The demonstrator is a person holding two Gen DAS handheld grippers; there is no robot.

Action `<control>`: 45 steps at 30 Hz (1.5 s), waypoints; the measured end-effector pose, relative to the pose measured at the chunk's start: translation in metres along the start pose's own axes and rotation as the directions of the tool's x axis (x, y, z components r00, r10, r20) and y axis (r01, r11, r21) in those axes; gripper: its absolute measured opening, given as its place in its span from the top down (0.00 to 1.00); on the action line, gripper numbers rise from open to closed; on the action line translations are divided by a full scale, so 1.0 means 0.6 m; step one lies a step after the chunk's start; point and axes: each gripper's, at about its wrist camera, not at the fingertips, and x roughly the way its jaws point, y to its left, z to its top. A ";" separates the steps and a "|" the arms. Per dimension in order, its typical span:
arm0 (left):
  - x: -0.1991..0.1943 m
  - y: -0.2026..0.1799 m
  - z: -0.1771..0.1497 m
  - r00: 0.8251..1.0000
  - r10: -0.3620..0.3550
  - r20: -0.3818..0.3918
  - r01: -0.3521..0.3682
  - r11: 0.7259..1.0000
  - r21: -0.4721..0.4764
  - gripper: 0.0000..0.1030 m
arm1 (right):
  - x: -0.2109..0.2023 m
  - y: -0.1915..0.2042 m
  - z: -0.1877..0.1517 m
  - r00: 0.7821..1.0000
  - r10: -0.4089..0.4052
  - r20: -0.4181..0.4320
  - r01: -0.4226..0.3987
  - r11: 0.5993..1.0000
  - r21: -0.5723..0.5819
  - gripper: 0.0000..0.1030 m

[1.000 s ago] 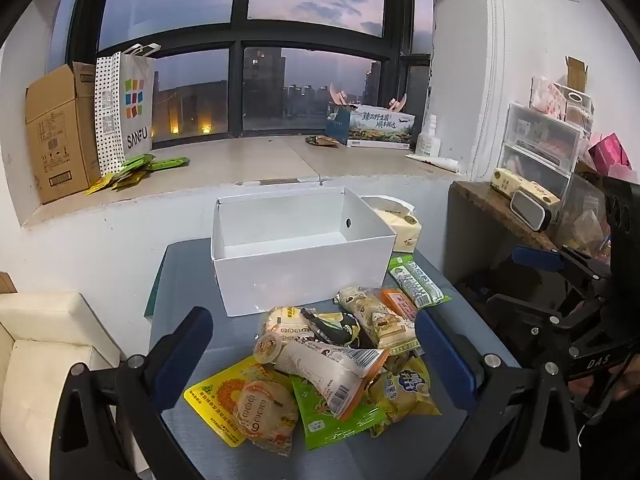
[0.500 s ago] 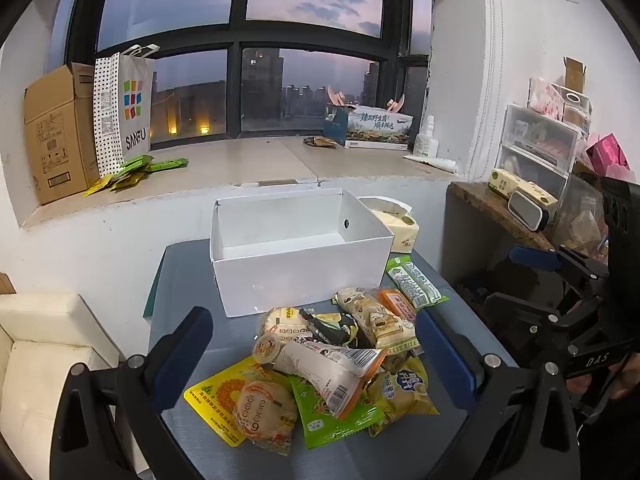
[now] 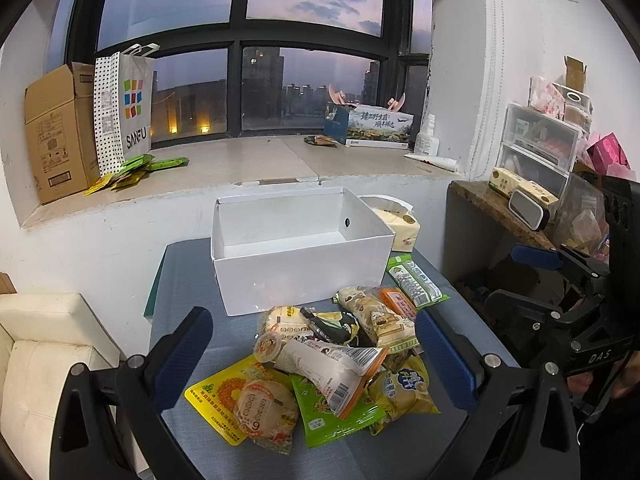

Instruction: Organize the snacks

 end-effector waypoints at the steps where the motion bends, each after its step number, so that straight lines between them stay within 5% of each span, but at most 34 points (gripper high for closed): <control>1: 0.000 0.001 0.000 1.000 -0.001 -0.002 0.001 1.000 -0.003 0.00 | 0.000 0.000 0.000 1.000 0.001 -0.001 -0.001 1.000 0.000 0.00; 45: -0.001 0.003 0.000 1.000 0.015 -0.012 -0.015 1.000 -0.005 0.00 | -0.001 0.000 -0.005 1.000 0.008 -0.002 -0.008 1.000 -0.004 0.00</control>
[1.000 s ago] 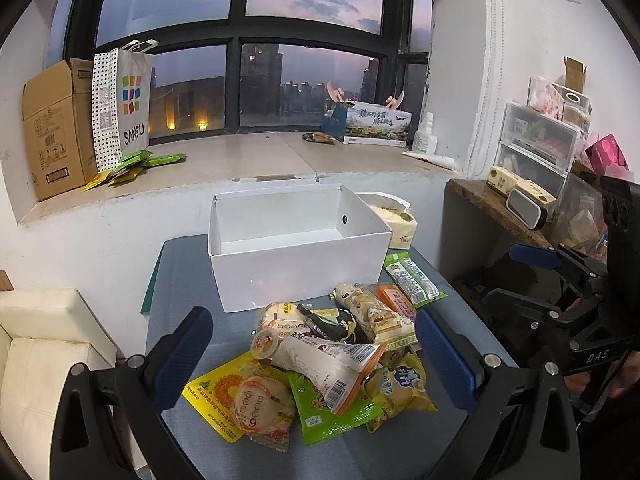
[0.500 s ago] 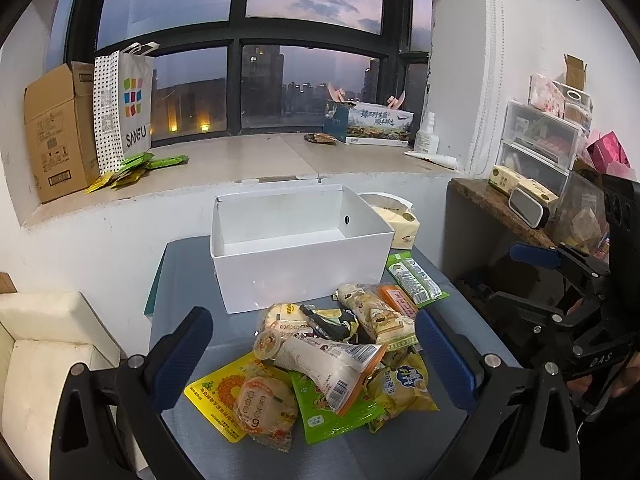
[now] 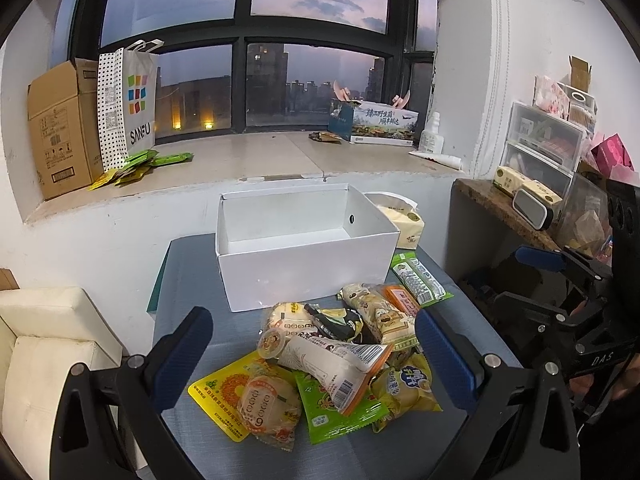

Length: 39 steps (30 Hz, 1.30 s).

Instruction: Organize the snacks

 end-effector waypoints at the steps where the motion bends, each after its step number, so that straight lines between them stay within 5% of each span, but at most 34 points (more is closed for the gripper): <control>1: 0.000 0.000 0.001 1.000 0.001 0.000 -0.001 1.000 0.001 0.00 | 0.000 0.000 0.000 1.000 0.000 0.000 0.000 1.000 0.001 0.00; 12: 0.000 -0.003 -0.001 1.000 -0.003 0.003 0.002 1.000 0.019 0.00 | 0.007 -0.010 -0.001 0.999 0.029 -0.018 -0.028 0.999 0.023 0.00; 16: -0.007 0.002 -0.005 0.998 -0.055 0.030 0.055 0.998 0.003 0.00 | 0.023 -0.039 -0.007 1.000 0.004 -0.019 -0.003 1.000 0.030 0.00; 19: -0.009 0.012 -0.007 0.997 -0.058 0.047 0.059 0.998 -0.025 0.00 | 0.061 -0.091 -0.011 0.993 -0.098 -0.063 0.101 0.993 0.058 0.00; 25: -0.002 0.034 -0.015 0.990 -0.134 0.051 0.138 0.985 -0.102 0.00 | 0.179 -0.205 -0.017 0.975 -0.136 -0.176 0.162 0.976 0.144 0.00; 29: 0.003 0.037 -0.024 0.991 -0.126 0.038 0.129 0.987 -0.100 0.00 | 0.289 -0.262 -0.023 0.942 -0.154 -0.298 0.214 0.960 0.179 0.01; 35: 0.002 0.041 -0.037 0.995 -0.100 0.028 0.102 0.992 -0.079 0.00 | 0.400 -0.302 -0.051 0.888 -0.152 -0.434 0.259 0.945 0.198 0.18; 39: 0.008 0.050 -0.043 0.995 -0.101 0.017 0.102 0.990 -0.095 0.00 | 0.413 -0.289 -0.059 0.888 -0.168 -0.428 0.251 0.957 0.144 0.35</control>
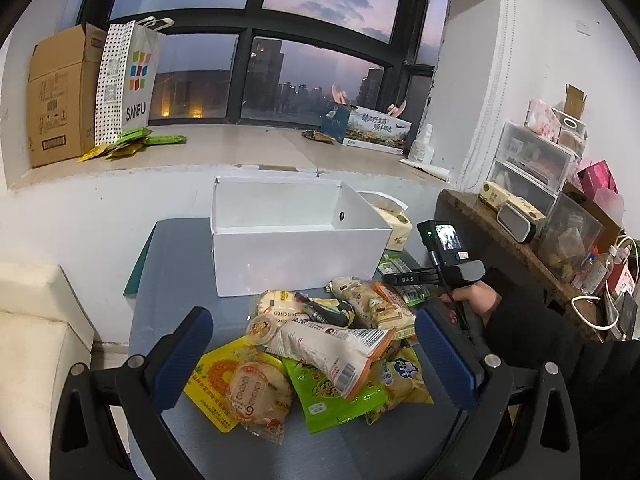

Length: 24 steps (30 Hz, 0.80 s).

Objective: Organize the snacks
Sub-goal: 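Grasp the green snack packet with the right tool while the left tool grasps a white bread bag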

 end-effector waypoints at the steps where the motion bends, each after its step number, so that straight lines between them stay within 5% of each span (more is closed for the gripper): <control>1: 0.002 0.002 -0.002 1.000 -0.003 -0.006 0.003 1.000 -0.005 0.00 | -0.003 0.000 -0.003 1.000 0.001 0.003 -0.001 1.000 0.003 0.38; 6: 0.014 0.005 -0.008 0.999 -0.004 -0.035 0.004 1.000 -0.011 0.00 | -0.027 -0.014 -0.017 0.998 0.058 0.012 -0.059 0.997 0.046 0.42; 15: 0.074 -0.019 -0.028 0.988 -0.031 -0.153 0.032 0.999 0.005 0.00 | -0.229 -0.012 -0.089 0.959 0.139 0.245 -0.157 0.986 0.054 0.42; 22: 0.157 -0.068 -0.053 0.969 0.058 -0.240 -0.036 0.995 0.095 0.00 | -0.321 -0.017 -0.163 0.927 0.167 0.336 -0.206 0.975 0.082 0.42; 24: 0.189 -0.078 -0.061 0.955 0.141 -0.262 -0.107 0.984 0.140 0.00 | -0.332 -0.007 -0.177 0.921 0.174 0.349 -0.215 0.973 0.082 0.41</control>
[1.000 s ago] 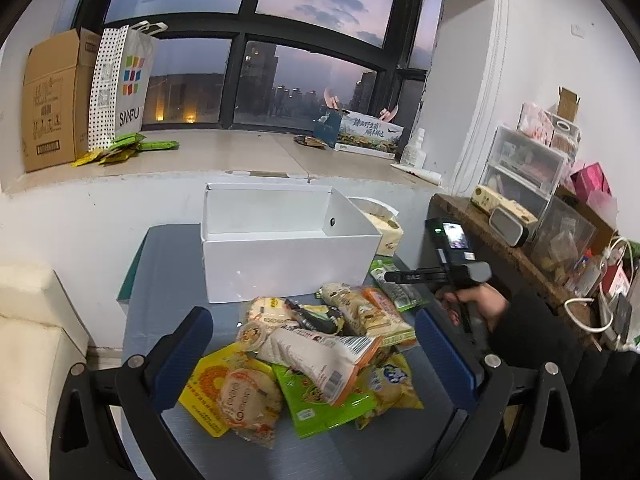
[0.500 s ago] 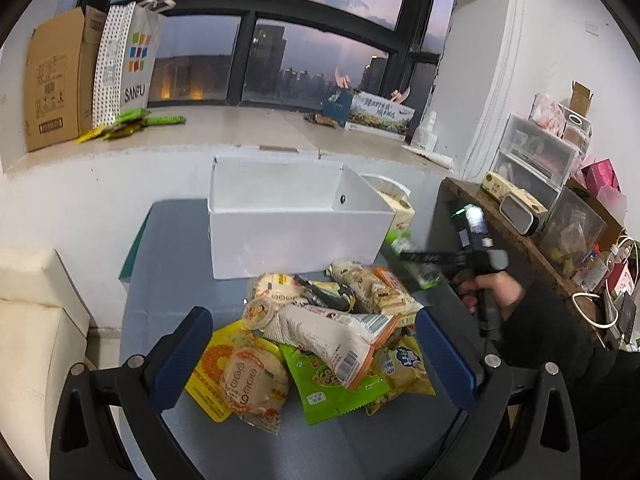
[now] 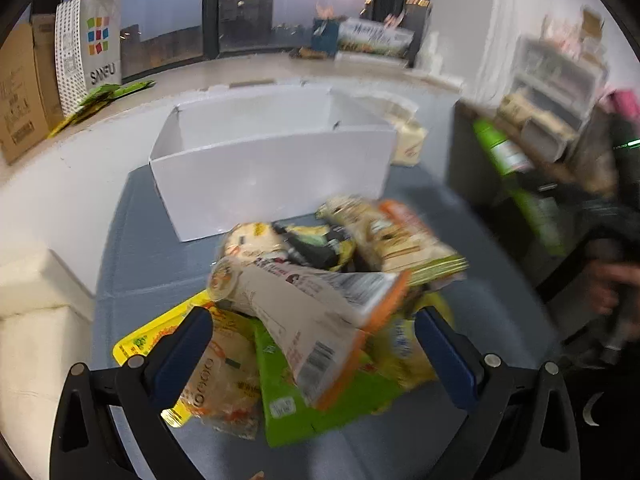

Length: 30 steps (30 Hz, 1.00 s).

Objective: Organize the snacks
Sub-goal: 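Grasp the green snack packet with the right tool while the left tool grasps a white bread bag, then drop the green packet into the white box while the left tool drops the bread bag in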

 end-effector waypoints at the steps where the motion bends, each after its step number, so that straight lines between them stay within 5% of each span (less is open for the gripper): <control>1: 0.014 -0.002 0.002 1.000 0.022 -0.012 -0.022 1.000 0.008 0.00 | -0.003 0.006 0.002 1.000 0.002 -0.001 -0.002 1.000 -0.003 0.41; 4: 0.040 -0.002 0.001 0.997 0.070 -0.020 -0.069 0.997 0.024 0.06 | -0.013 0.021 -0.005 1.000 0.005 -0.003 -0.005 0.999 -0.033 0.41; 6: 0.050 0.011 0.001 0.997 0.063 -0.035 -0.063 0.998 0.008 0.40 | -0.015 0.034 -0.006 1.000 0.001 0.007 -0.001 0.998 -0.067 0.41; 10: 0.020 0.044 -0.007 0.999 0.024 0.026 -0.023 0.998 -0.052 0.56 | -0.018 0.055 -0.007 1.000 0.021 0.007 -0.021 0.995 -0.095 0.40; 15: -0.047 0.086 -0.005 0.992 -0.002 0.130 0.017 0.993 -0.113 0.58 | -0.019 0.082 -0.008 0.998 0.061 0.008 -0.059 0.991 -0.116 0.40; 21: -0.124 0.113 0.029 0.962 -0.009 0.272 0.041 0.992 -0.115 0.59 | -0.011 0.122 -0.001 0.994 0.111 0.016 -0.107 0.984 -0.145 0.40; 30: -0.072 0.166 0.167 0.939 -0.001 0.343 0.042 0.993 -0.111 0.59 | 0.070 0.173 0.105 0.991 0.136 0.016 -0.132 0.979 -0.153 0.40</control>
